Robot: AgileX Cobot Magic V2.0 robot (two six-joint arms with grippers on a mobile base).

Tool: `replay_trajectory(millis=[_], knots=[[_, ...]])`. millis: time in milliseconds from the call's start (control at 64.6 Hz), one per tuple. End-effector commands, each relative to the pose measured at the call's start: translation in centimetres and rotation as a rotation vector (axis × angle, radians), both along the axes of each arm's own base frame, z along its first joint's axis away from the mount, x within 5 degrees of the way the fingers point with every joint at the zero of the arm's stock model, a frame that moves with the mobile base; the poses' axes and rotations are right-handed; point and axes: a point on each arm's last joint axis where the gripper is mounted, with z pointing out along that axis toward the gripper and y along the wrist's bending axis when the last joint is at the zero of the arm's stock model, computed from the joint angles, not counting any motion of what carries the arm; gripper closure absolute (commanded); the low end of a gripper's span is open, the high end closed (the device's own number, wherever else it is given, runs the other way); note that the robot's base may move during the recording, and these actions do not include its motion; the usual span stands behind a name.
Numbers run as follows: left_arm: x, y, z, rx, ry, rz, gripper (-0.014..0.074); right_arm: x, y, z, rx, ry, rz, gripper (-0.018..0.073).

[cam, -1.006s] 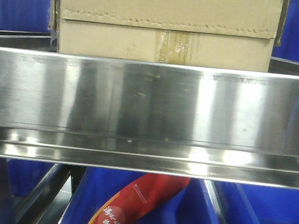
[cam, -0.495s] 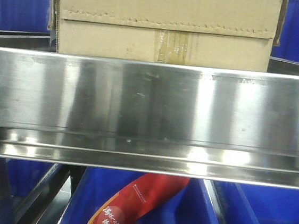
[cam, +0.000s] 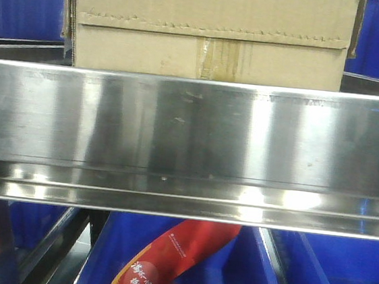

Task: Stack two boxes on right shelf middle
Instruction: 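Open both grippers and withdraw them from the boxes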

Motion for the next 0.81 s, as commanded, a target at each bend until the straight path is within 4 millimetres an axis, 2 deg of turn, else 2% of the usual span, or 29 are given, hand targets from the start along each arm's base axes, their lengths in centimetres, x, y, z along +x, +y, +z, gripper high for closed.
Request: replay_trajectory(millis=[0, 790], knots=[[-0.08, 0.00, 0.30, 0.000, -0.029, 0.001, 0.0708, -0.06, -0.04, 0.20, 0.014, -0.026, -0.007, 0.0721], [-0.08, 0.00, 0.30, 0.000, -0.029, 0.001, 0.0708, -0.06, -0.05, 0.23, 0.014, -0.030, -0.007, 0.0721]])
